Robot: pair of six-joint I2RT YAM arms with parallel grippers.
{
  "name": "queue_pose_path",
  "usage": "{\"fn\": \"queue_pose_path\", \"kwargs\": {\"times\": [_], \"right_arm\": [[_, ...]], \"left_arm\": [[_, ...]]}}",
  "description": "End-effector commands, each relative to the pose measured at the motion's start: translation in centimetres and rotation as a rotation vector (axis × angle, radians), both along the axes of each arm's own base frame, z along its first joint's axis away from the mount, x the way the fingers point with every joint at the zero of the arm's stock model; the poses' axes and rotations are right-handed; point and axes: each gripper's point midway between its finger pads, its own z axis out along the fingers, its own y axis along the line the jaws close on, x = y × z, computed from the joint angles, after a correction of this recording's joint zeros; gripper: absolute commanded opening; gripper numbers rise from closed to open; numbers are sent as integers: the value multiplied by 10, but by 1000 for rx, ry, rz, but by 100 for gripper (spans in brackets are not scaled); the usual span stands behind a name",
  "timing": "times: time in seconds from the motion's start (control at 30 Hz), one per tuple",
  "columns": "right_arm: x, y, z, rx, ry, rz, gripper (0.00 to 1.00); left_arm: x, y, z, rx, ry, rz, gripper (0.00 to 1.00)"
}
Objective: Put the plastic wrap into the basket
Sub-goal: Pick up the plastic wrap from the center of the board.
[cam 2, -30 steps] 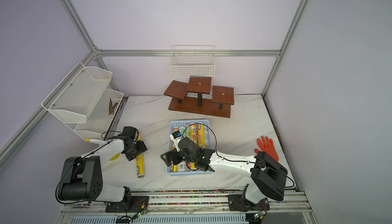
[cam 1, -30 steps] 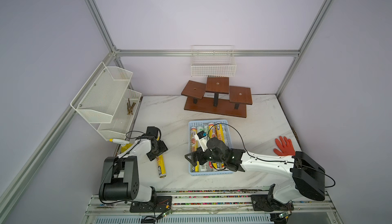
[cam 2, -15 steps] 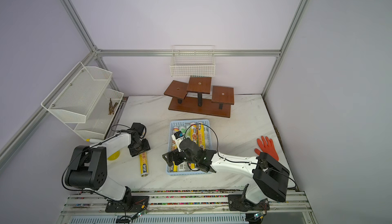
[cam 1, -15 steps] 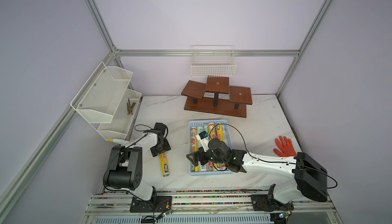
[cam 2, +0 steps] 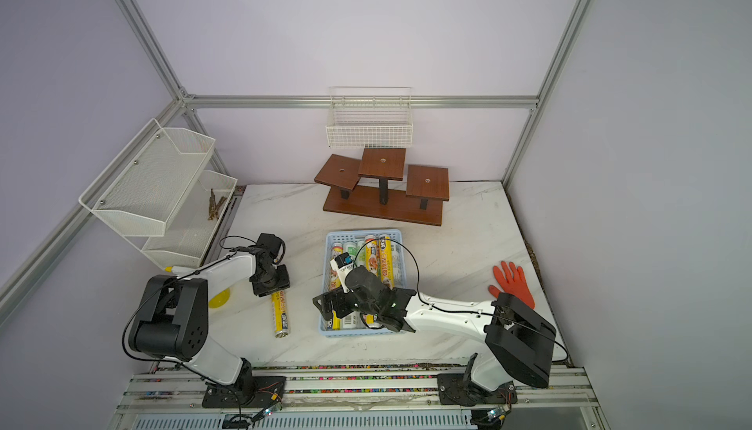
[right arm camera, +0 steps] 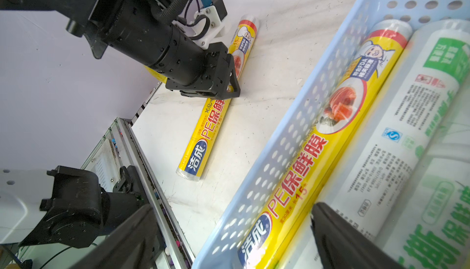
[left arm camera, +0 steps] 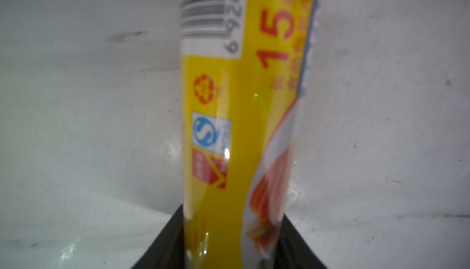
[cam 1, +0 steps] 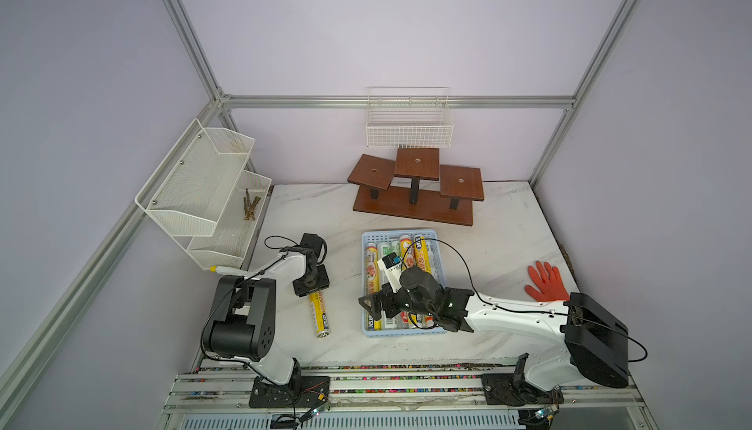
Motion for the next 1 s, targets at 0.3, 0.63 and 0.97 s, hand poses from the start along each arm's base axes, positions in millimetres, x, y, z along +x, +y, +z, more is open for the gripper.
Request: {"fn": "queue_pose_path", "kwargs": {"times": [0.3, 0.63, 0.97], "right_arm": [[1, -7, 18, 45, -41, -29, 99], [14, -38, 37, 89, -103, -187, 99], [36, -107, 47, 35, -175, -437, 99]], "left_arm": [[3, -13, 42, -14, -91, -55, 28], [16, -59, 120, -180, -318, -149, 26], [18, -162, 183, -486, -496, -321, 26]]}}
